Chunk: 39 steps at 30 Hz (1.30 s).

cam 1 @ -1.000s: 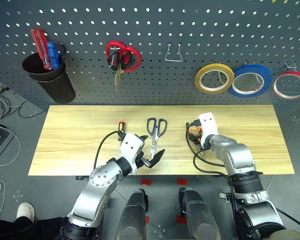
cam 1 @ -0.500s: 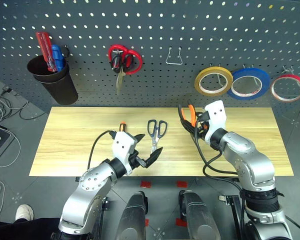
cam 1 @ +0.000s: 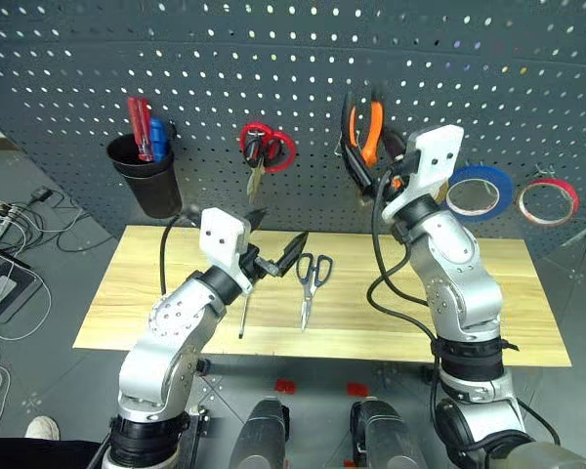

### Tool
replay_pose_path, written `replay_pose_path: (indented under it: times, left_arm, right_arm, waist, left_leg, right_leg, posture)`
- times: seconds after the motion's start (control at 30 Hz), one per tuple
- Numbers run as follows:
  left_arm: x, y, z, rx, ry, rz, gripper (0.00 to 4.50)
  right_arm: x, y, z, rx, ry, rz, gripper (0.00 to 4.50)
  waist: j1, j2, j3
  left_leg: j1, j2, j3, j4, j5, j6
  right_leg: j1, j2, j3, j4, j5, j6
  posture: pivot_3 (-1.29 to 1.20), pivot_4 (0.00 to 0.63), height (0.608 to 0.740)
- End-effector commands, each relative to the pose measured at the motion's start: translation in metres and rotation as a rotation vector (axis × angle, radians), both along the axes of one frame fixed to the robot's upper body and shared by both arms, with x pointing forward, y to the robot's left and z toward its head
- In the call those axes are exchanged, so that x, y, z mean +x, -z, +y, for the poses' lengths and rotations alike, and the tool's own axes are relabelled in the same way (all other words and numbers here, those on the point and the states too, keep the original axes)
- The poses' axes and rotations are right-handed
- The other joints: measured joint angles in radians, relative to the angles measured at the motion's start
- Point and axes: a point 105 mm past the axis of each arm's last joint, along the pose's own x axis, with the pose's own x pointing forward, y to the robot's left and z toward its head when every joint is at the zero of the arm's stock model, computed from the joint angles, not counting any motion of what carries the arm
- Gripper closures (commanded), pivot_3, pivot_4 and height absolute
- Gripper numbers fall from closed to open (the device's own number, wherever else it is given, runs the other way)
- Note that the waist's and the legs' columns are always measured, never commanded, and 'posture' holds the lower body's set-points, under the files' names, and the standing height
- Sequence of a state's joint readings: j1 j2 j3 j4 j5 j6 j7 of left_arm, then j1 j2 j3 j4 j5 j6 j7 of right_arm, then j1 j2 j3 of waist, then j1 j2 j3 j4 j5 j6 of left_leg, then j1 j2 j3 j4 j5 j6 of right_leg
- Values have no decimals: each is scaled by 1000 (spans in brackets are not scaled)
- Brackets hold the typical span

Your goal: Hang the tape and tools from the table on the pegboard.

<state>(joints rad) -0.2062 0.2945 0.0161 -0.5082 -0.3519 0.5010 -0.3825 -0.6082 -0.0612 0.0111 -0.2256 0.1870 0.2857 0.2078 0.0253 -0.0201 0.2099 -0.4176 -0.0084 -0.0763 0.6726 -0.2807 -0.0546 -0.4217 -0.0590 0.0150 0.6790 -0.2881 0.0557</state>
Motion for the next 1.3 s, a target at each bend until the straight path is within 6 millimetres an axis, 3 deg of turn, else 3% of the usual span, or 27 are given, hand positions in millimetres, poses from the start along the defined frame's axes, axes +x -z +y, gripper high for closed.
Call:
replay_pose_path:
  times: [0.03,0.27,0.67,1.0,1.3]
  left_arm:
    - [5,-15,5,-11,-30,-71,0]
    - [23,-26,-7,-40,-21,-114,0]
    - [55,-39,-27,-67,-1,-150,0]
    - [64,-41,-32,-58,11,-149,0]
    - [65,-40,-31,-52,12,-141,0]
  right_arm:
    - [-6,-32,-5,55,45,-170,1481]
    - [18,-38,11,45,126,-257,1481]
    - [37,-44,15,55,210,-325,1481]
    - [47,-42,23,77,206,-302,1481]
    - [52,-40,26,85,201,-289,1481]
  waist:
    - [1,0,-12]
    - [1,-1,-51]
    - [-1,-1,-53]
    - [0,0,-48]
    - [0,0,-32]
  left_leg:
    - [1,0,1,-1,0,0]
    - [3,0,2,-4,1,-2]
    - [5,0,2,-6,2,-3]
    - [5,1,2,-7,2,-3]
    - [6,1,1,-7,2,-2]
  right_leg:
    - [0,0,0,0,0,0]
    - [1,1,1,0,0,0]
    - [1,1,1,1,0,0]
    - [1,2,2,2,0,0]
    - [2,2,1,2,0,0]
  posture:
    - [174,79,740]
    - [188,79,740]
    - [209,134,740]
    - [229,209,740]
    - [246,241,740]
